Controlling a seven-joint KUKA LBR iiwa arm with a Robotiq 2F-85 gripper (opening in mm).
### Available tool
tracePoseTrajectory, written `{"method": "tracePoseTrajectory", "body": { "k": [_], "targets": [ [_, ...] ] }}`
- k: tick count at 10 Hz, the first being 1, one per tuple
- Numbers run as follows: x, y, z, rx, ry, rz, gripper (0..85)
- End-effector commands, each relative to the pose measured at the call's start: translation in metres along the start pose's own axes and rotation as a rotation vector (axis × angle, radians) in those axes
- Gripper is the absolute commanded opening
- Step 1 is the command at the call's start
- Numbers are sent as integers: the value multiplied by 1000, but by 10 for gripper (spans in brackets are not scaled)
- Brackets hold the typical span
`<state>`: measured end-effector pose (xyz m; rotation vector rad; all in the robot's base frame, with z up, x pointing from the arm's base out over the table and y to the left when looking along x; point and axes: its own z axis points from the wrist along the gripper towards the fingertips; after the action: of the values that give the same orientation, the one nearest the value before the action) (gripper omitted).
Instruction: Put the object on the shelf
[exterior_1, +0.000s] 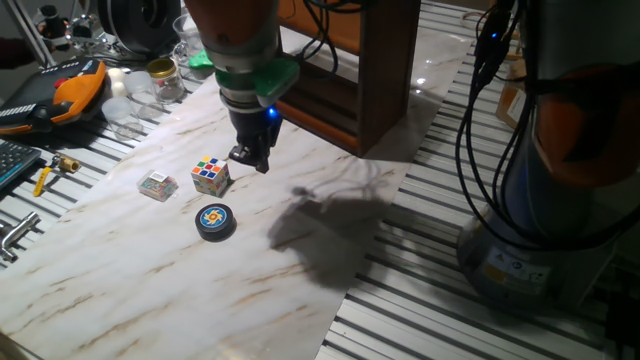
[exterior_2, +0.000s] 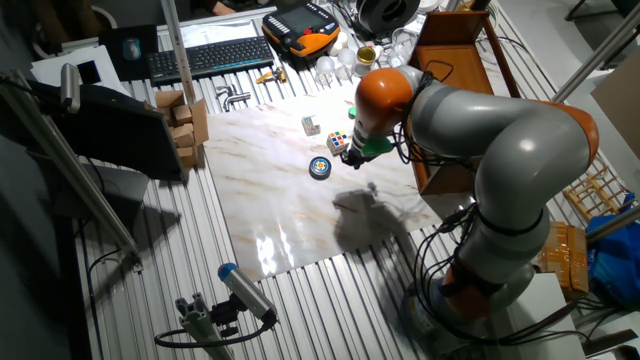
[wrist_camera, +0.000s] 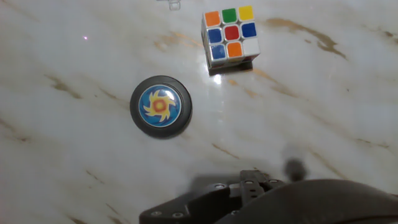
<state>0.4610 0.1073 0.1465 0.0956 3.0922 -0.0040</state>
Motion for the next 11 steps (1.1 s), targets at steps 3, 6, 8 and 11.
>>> {"method": "tracePoseTrajectory", "body": {
  "k": [3, 6, 8, 11],
  "targets": [
    [0, 0, 0, -35, 36, -22, 0],
    [0, 0, 0, -31, 30, -68, 0],
    [0, 0, 0, -16, 28, -119, 0],
    [0, 0, 0, -26, 32, -135, 0]
  ]
}}
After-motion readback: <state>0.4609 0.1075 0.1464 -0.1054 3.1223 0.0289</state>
